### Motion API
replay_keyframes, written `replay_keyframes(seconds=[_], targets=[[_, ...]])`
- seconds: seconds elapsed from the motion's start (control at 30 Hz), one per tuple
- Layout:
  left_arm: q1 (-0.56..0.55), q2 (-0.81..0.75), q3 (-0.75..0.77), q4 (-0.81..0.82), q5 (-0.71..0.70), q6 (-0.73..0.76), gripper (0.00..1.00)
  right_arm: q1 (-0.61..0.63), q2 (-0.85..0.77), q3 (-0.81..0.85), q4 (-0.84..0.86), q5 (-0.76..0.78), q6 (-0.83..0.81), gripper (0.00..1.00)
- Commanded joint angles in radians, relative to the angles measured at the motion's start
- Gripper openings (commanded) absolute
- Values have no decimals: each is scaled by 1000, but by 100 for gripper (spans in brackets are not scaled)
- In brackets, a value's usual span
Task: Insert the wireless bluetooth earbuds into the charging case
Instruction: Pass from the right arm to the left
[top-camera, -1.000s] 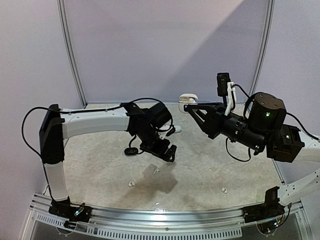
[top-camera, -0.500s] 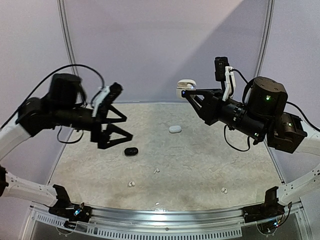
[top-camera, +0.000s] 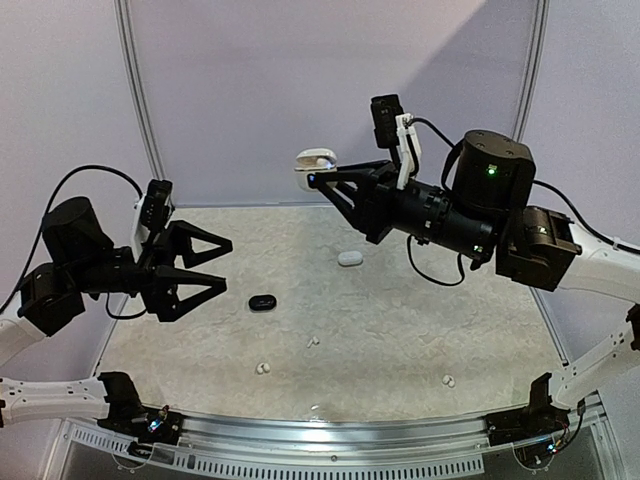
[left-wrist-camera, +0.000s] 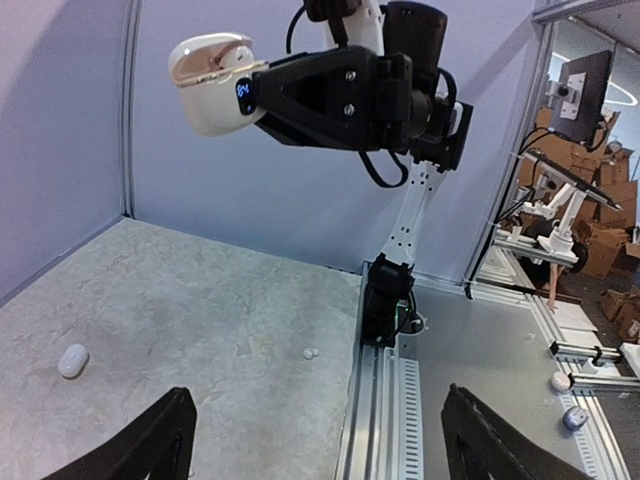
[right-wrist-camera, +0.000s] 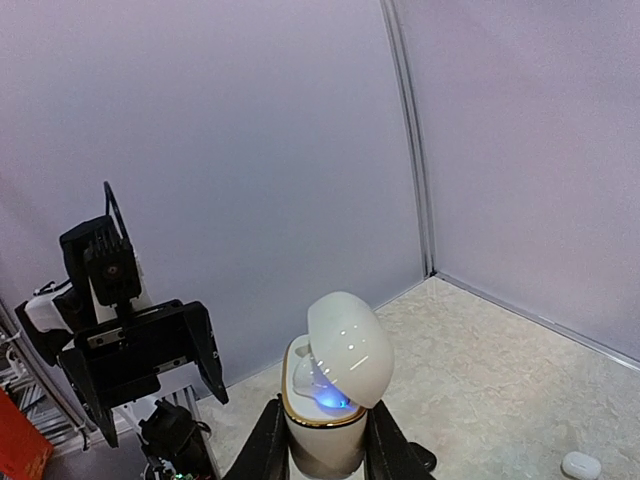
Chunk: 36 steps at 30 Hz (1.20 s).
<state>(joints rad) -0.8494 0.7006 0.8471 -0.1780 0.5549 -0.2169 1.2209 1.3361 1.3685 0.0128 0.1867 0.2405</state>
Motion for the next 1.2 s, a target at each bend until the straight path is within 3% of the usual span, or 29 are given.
replay_keyframes(seconds=[0.0,0.17,0.33,0.53,0.67,1.0,1.17], targets=[[16,-11,-16,123,88,-2,86,-5,27,38,58,-133,-44,0],[18,54,20,160,208,16,87,-3,41,13,150,-315,-65,0],[18,94,33,272,229,1,84,26,81,18,195,-430,-115,0],[16,126,32,443,219,-97,62,29,117,31,225,-456,-98,0],[15,129,25,449,223,-133,49,29,132,44,225,-463,-94,0],[-4,148,30,474,178,-172,44,28,165,69,227,-468,-98,0],[-21,157,29,472,165,-172,36,28,169,70,230,-466,-96,0]])
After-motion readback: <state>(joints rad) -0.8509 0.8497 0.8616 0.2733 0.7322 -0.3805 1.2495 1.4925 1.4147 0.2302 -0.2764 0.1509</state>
